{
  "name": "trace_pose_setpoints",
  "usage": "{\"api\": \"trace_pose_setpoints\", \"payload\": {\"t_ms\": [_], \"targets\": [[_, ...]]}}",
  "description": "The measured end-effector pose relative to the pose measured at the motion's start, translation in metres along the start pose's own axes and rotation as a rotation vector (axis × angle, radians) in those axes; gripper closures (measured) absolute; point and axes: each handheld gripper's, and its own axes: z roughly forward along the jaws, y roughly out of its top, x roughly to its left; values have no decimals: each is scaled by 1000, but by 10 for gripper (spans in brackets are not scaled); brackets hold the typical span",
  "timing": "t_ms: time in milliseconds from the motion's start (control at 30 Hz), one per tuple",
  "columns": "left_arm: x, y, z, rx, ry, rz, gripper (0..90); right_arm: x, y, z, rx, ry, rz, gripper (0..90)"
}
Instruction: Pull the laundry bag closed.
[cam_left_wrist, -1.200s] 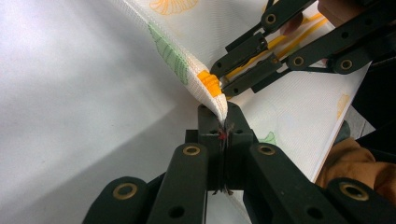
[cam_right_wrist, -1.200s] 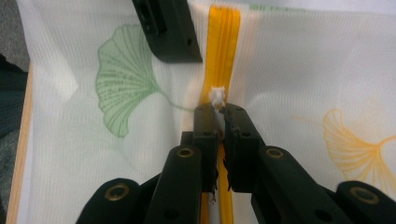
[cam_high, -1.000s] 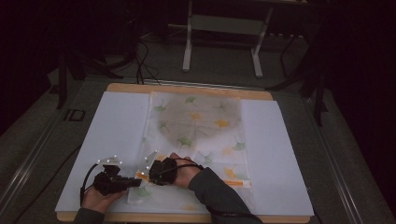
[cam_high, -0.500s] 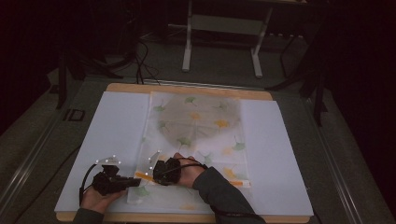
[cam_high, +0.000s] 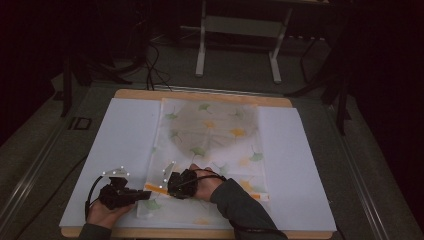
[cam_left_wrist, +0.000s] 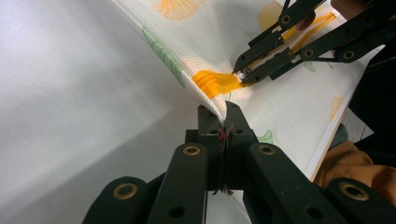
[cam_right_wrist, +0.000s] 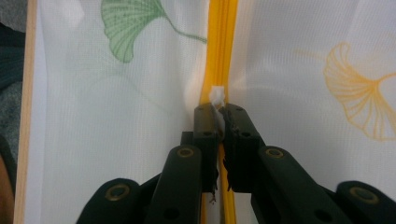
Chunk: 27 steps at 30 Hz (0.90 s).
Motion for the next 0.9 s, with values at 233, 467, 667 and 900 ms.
{"api": "trace_pose_setpoints", "payload": {"t_ms": [233, 467, 667, 900], "targets": [[1, 0, -1, -2, -1, -1, 886, -1, -6, -3, 6, 1, 7, 846], [1, 0, -1, -3, -1, -2, 886, -1, -10, -6, 19, -1, 8, 846], [1, 0, -2, -1, -3, 0, 886, -1, -15, -8, 22, -2, 16, 846], [1, -1, -3, -4, -4, 2, 886, -3, -21, -11, 28, -1, 20, 846]]}}
